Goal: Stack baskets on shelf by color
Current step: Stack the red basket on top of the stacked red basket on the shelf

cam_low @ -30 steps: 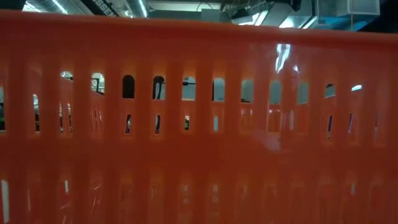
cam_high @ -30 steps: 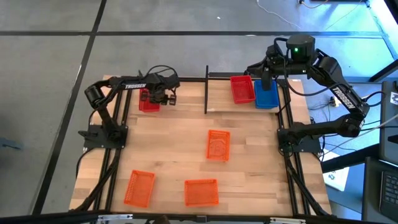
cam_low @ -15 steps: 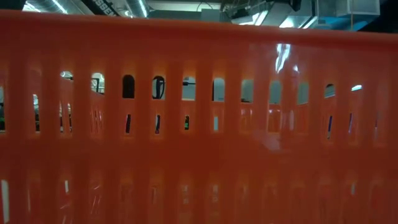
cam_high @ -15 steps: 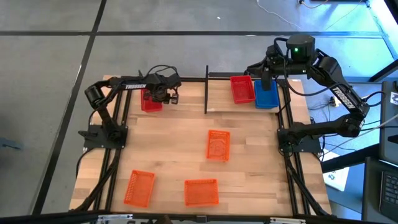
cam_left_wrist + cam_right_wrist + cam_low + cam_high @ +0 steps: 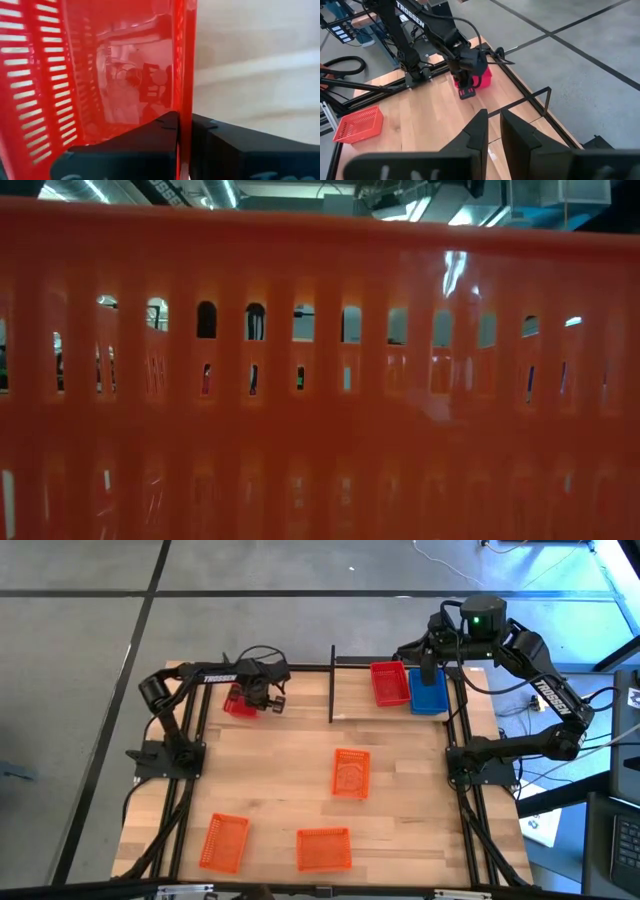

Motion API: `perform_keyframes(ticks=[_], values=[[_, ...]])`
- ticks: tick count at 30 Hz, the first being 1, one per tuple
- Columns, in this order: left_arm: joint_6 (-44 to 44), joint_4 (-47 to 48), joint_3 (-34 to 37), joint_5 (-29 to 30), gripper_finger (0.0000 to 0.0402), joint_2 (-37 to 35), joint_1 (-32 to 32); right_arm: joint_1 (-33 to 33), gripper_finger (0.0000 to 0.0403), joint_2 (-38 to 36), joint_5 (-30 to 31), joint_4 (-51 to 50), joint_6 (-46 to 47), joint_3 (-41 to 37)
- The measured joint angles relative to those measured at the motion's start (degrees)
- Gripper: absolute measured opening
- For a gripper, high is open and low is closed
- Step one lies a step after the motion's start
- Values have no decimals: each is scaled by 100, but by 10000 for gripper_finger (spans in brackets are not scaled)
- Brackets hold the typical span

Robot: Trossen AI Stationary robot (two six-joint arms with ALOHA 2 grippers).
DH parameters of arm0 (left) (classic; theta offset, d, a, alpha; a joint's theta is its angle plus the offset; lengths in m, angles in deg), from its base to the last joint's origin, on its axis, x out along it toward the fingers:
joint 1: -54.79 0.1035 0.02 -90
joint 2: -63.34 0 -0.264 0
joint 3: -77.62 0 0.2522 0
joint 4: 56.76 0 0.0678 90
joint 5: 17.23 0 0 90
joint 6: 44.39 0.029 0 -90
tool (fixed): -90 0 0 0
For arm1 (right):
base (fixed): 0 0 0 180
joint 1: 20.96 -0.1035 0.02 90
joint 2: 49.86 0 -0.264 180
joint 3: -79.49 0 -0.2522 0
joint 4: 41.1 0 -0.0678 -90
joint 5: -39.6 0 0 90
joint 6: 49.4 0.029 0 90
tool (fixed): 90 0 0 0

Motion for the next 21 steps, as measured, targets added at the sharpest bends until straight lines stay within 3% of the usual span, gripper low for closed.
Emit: perform_keyframes(ticks=[5, 9, 14, 21], values=[[1088, 652, -295, -186, 0, -340, -75, 2, 50, 0, 0, -72, -129, 0], [1832, 1351, -837, -899, 0, -643, -120, 1, 50, -9, 2, -152, -661, 0], [3129, 2185, -1915, -1114, 0, -985, -253, 0, 50, -11, 4, -316, -1771, 0], [5673, 2691, -3572, -1106, 0, -1161, -885, 2, 50, -1, 1, -458, -3197, 0]])
